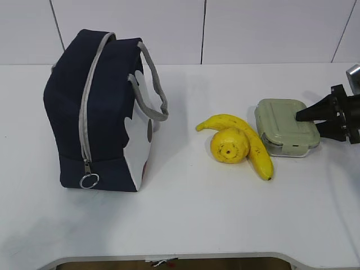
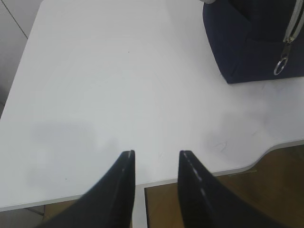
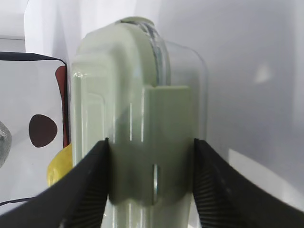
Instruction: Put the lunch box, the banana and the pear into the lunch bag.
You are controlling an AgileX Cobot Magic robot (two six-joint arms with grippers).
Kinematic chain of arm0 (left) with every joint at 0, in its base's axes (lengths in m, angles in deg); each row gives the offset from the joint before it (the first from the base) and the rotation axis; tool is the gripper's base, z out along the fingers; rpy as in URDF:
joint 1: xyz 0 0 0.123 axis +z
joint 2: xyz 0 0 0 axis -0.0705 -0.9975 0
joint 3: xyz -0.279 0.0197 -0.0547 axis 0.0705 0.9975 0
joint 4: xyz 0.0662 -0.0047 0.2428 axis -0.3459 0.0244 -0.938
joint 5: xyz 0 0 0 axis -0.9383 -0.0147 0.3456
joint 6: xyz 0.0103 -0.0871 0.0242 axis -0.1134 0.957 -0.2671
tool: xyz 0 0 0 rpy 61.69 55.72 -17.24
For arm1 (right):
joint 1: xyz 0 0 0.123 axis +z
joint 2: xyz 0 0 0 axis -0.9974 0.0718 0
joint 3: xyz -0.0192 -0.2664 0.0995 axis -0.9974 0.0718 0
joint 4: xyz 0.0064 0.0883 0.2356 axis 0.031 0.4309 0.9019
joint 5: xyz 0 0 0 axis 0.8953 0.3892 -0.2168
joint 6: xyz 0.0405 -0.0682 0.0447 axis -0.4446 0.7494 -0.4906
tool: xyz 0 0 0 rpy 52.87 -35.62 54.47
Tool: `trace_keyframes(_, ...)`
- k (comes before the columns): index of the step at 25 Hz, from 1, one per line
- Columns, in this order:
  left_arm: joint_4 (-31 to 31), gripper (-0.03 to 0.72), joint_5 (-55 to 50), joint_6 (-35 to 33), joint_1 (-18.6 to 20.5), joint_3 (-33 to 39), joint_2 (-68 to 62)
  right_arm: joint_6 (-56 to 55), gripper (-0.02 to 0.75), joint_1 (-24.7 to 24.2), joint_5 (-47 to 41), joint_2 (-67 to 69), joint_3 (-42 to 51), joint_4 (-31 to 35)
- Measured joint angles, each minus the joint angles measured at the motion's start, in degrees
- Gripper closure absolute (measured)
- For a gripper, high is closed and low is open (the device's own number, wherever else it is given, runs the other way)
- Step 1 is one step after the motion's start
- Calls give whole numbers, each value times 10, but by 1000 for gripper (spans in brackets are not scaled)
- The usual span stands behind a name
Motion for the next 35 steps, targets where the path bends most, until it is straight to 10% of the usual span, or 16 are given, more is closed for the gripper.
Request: trace_keyframes(35, 22, 448, 0, 0, 0, 0, 0, -133, 359, 0, 9, -125, 2, -34)
